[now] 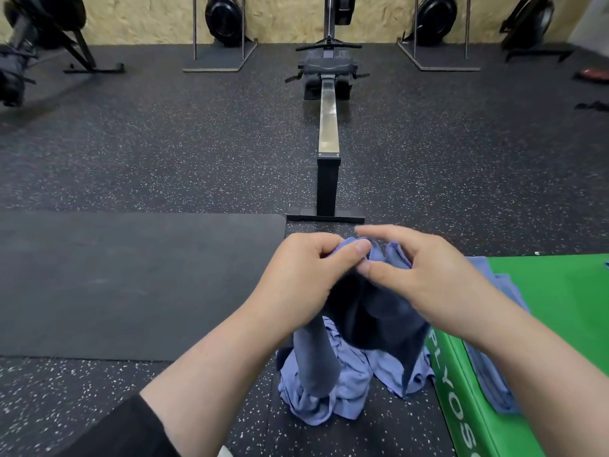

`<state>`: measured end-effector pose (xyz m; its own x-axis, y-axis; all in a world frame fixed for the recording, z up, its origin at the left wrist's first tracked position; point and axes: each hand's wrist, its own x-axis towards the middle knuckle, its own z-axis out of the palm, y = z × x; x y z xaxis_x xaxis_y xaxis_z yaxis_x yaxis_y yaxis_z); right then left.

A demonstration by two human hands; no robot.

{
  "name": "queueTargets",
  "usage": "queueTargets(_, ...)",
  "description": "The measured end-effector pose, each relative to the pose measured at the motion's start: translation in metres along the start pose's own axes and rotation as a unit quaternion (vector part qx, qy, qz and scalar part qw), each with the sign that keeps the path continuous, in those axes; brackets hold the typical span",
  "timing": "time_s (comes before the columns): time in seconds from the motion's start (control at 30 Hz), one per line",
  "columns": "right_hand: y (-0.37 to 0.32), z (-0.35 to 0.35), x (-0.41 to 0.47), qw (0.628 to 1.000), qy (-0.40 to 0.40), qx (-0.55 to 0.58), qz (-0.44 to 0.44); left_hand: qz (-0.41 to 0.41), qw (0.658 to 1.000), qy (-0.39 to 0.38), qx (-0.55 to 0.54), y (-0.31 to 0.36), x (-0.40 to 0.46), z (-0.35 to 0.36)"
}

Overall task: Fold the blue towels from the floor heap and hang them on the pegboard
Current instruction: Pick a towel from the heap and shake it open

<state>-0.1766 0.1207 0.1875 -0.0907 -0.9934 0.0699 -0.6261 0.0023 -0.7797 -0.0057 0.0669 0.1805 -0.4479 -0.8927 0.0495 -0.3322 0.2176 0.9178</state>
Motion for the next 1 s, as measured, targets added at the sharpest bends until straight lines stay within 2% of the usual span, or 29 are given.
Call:
queueTargets(0.27, 0.002, 0.004, 0.001, 1.000, 0.023, 0.010, 0.016, -0.004, 1.000, 0.022, 0.012, -0.002, 0.002, 0.000)
queueTargets(0.4, 0.005, 0.002, 0.003, 0.991, 0.129, 0.012, 0.022, -0.040, 0.999, -0.003, 0.004, -0.005, 0.004, -0.003)
queueTargets(0.5, 0.009, -0.006, 0.005, 0.976, 0.212, 0.023, 0.045, -0.064, 0.994, -0.055, 0.062, -0.009, 0.004, -0.007)
queueTargets(0.6, 0.012, -0.013, 0.005, 0.967, 0.238, 0.039, 0.076, -0.069, 0.992, -0.053, 0.086, -0.014, 0.005, -0.010)
queueTargets(0.77, 0.016, -0.012, 0.003, 0.987, 0.127, -0.023, 0.093, -0.033, 0.999, 0.007, 0.036, -0.015, 0.006, -0.011)
queueTargets(0.9, 0.011, -0.007, 0.002, 0.996, 0.053, -0.060, 0.045, 0.027, 0.993, 0.005, 0.113, -0.013, 0.004, -0.008)
queueTargets(1.0, 0.008, 0.000, 0.001, 1.000, 0.000, -0.028, 0.014, 0.065, 0.987, -0.017, 0.147, -0.013, 0.002, -0.002)
